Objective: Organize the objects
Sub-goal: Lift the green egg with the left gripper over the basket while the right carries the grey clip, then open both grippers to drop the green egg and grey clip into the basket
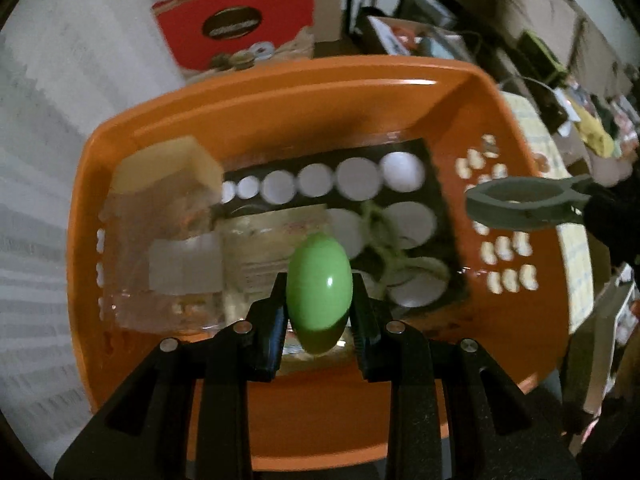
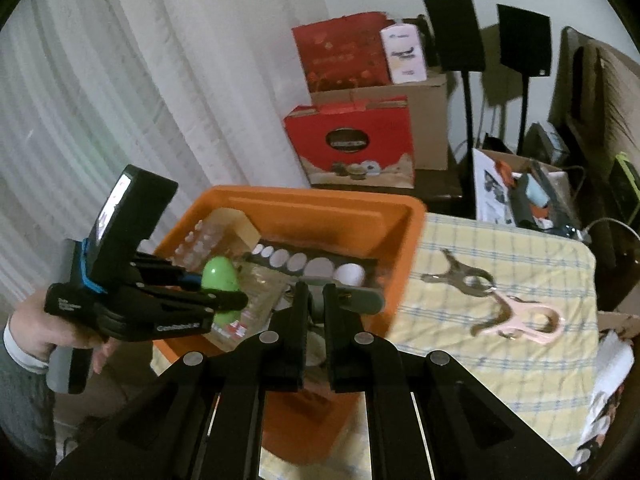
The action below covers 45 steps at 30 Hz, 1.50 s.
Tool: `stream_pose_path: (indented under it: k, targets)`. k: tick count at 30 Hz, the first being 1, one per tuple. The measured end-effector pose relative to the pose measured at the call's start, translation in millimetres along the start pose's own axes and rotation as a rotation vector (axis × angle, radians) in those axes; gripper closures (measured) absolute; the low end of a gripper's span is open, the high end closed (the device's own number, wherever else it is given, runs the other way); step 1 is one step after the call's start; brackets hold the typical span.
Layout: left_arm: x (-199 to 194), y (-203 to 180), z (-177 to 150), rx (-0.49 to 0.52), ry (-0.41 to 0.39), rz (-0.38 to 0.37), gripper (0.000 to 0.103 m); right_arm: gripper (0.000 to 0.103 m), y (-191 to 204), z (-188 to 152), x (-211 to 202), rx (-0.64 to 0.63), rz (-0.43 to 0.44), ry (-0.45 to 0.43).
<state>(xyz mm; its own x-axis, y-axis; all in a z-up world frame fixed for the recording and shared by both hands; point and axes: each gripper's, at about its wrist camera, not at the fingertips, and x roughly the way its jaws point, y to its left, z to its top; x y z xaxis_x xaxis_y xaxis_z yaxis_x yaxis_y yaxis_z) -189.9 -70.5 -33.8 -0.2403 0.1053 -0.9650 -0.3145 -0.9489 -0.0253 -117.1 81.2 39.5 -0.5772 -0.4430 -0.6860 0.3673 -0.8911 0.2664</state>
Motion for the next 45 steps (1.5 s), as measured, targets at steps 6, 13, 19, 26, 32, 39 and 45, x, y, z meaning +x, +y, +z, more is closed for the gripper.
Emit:
stream_pose_path:
  k: [6, 13, 19, 26, 32, 39, 45]
  targets:
    - [8.7, 18.8, -3.7, -0.057, -0.001, 0.006, 0.072, 0.097, 13.5, 0.6, 29.7, -0.006, -0.001, 0.023]
    - [-4.4, 26.0, -9.3, -0.087, -0.045, -0.003, 0.049, 0.097, 19.7, 2.9, 53.1, -0.015, -0.021, 0.016]
    - [-19.8, 32.6, -9.7, -0.108, -0.093, -0.035, 0.047, 0.097, 25.4, 6.6, 73.7, -0.039, -0.054, 0.015]
    - [-25.1, 35.7, -11.1, -0.118, -0.098, -0.078, 0.044, 0.089, 33.6, 10.5, 80.0, -0.061, -0.080, 0.055]
    - [-28.5, 34.6, -14.4, -0.144, -0.109, -0.099, 0.037, 0.059, 29.4, 14.1, 65.1, -0.054, -0.084, 0.055]
    - [-38.6, 33.2, -19.9, -0.172, -0.151, -0.129, 0.022, 0.059, 23.1, 13.2, 44.6, -0.060, -0.099, 0.043]
    - [-44.3, 25.1, -23.5, -0.155, -0.169, -0.094, 0.022, 0.058, 14.6, 9.0, 33.3, -0.049, -0.131, 0.036]
